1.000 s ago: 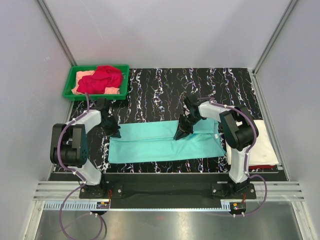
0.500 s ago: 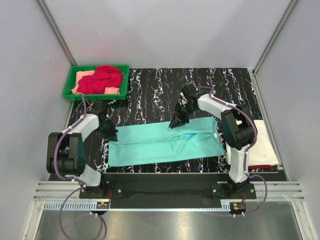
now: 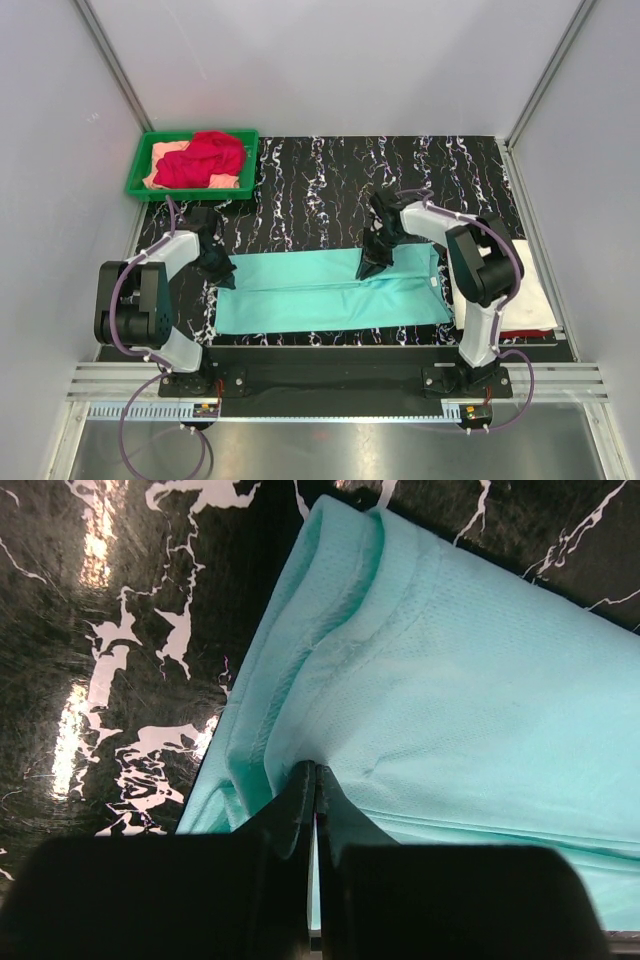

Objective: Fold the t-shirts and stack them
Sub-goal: Fold the tshirt

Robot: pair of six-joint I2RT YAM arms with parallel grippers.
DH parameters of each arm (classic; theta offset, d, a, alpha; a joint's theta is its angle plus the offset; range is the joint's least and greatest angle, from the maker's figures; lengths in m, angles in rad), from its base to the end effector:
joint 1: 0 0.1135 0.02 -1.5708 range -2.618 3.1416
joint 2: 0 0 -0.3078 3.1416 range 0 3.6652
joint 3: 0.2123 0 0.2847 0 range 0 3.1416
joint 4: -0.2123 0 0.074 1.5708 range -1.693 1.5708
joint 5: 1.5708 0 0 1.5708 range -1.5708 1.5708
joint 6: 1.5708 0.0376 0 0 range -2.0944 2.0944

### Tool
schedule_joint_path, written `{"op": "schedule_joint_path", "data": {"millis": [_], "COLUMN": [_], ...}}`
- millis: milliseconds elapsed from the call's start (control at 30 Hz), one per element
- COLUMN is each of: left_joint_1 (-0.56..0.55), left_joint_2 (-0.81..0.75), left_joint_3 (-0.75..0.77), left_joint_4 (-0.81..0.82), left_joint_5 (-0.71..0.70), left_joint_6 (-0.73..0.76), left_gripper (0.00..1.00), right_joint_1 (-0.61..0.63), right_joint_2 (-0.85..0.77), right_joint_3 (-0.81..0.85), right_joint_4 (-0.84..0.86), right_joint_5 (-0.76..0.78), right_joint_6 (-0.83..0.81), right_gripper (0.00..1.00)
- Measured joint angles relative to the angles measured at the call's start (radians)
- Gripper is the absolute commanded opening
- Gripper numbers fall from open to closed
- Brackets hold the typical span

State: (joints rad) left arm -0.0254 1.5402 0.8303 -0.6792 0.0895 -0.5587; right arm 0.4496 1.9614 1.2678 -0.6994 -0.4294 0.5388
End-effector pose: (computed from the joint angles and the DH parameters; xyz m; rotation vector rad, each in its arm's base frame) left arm 0.2807 -0.0105 0.1756 -0.7751 2.8840 -0.2064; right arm 0.3613 0.1917 0.1598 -0.0758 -3.0106 -0.7053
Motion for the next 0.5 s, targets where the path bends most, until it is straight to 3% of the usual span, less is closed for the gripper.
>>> {"op": "schedule_joint_path", "data": {"millis": [100,267,400,500], "left_joint_1": [0.0,0.0,0.001,-0.009], "left_joint_2": [0.0,0.0,-0.01,-0.064], "left_joint_3": [0.001,0.002,0.006,0.006], "left_joint_4": [0.0,0.0,0.002,0.01], "left_joint_5": [0.0,0.006,0.036,0.088], "left_joint_6": [0.002,0.018,0.06,0.087], "left_gripper": [0.0,0.0,0.08,0.21], "right_joint_1": [0.0,0.0,-0.003,-0.024], "right_joint_2": [-0.053,-0.072,-0.046,-0.031], "right_joint_3": [-0.023,0.084,0.242,0.299], "right_joint_4": [-0.017,-0.087,-0.166,-0.197], "right_joint_5": [0.002,0.052,0.145,0.205], "right_joint_6": [0.0,-0.03,-0.1,-0.142], "right_gripper": [0.26,0.47,0.56,0.62]}}
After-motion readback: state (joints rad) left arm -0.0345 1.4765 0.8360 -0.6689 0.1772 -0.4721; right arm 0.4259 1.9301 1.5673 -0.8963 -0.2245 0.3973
